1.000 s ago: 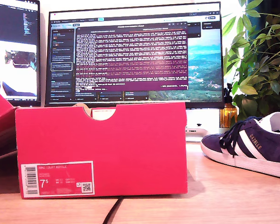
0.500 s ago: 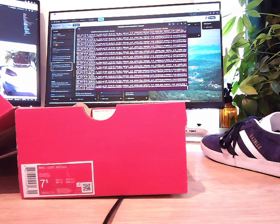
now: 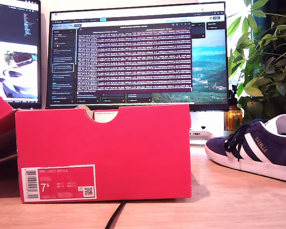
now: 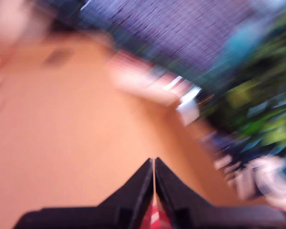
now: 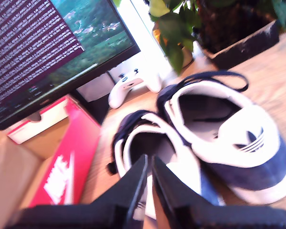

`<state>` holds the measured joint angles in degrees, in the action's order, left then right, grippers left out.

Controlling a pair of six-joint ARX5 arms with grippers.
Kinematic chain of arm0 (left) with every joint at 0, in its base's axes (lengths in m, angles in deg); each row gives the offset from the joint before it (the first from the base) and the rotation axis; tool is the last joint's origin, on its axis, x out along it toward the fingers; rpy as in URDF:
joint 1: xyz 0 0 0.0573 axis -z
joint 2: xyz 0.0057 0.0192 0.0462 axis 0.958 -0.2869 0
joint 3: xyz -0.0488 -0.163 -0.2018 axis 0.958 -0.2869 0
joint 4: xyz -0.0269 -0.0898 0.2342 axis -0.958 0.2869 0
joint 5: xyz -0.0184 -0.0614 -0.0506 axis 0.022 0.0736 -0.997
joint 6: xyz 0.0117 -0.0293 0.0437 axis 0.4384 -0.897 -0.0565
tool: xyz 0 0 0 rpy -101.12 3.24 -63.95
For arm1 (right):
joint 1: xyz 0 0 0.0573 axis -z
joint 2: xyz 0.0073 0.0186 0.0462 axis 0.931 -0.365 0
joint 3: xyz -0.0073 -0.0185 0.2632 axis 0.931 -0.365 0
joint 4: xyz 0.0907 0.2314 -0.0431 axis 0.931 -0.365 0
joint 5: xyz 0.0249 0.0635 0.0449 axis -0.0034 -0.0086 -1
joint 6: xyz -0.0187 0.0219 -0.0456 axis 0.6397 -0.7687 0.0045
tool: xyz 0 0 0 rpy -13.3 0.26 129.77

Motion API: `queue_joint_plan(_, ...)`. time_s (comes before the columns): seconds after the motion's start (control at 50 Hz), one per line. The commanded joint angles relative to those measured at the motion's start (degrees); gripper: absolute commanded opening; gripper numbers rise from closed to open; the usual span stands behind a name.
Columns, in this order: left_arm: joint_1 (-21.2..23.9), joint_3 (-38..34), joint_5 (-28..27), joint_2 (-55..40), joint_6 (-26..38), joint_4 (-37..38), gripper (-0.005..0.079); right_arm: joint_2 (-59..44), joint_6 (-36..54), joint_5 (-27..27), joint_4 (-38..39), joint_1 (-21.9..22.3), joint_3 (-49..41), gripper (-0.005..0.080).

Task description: Pack the blue shoes by picking the first shoe and placing it inside the red shoebox, left side, then picking and rotating the second shoe and placing it in the shoebox

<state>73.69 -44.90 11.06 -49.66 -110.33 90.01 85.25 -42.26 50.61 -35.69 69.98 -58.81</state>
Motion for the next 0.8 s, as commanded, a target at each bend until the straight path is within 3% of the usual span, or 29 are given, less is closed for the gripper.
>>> queue_joint_plan(0.0,0.5,-1.2,-2.5,0.4,-1.6,-2.2,-0.0020,0.3,-0.2,-1.2,0.7,-0.3,-0.7,-0.0001)
queue_joint_plan(0.12,2.6,-1.2,-7.7,0.4,-2.3,0.9,-0.0020,0.3,-0.2,-4.2,3.0,-0.3,-0.7,-0.0001)
queue_joint_plan(0.32,9.0,-1.2,-6.8,-0.2,-1.1,9.9,-0.0020,0.1,-0.2,-4.5,6.8,-0.3,-0.7,-0.0001)
queue_joint_plan(0.58,18.4,-1.2,7.1,-4.9,0.0,16.5,-0.0020,-4.2,1.7,-4.5,10.4,-0.3,0.7,-0.0001)
queue_joint_plan(0.78,23.5,-1.2,15.5,-13.9,-1.2,8.8,-0.0020,-13.0,6.7,-4.5,10.3,-0.7,7.3,-0.0002)
